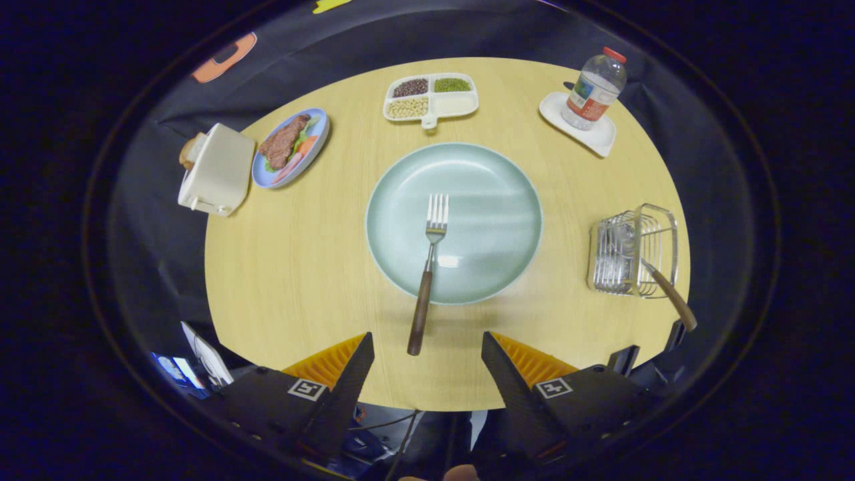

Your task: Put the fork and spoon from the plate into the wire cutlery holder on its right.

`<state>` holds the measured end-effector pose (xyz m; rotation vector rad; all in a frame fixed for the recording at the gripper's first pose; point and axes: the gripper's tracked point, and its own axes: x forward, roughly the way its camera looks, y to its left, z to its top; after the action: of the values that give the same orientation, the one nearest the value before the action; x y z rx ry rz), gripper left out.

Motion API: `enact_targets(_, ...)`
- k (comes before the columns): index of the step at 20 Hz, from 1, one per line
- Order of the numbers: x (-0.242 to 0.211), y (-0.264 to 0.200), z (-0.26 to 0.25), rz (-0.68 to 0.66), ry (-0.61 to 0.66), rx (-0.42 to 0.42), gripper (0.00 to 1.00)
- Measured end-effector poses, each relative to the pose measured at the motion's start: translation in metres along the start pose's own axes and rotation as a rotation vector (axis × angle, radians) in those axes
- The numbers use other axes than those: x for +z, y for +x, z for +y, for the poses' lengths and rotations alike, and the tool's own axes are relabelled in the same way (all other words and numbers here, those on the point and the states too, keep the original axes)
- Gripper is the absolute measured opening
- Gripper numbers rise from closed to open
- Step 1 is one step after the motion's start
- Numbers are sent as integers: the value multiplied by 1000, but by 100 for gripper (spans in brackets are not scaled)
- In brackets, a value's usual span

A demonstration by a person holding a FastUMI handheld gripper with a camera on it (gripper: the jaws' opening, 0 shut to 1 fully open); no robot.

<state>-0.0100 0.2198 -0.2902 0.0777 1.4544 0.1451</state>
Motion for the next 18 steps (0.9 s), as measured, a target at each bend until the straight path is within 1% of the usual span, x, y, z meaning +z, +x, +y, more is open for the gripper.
enact_targets(5, 2, 30, 8, -4, 15, -50, 97)
enact_targets(7, 3, 38, 7, 0, 19, -65, 95)
enact_targets(13, 4, 60, -4, 36, 82, -58, 67)
enact_targets(16, -1, 68, -11, 60, 114, -56, 38)
enact_targets(18, -9, 67, -7, 69, 106, -43, 35)
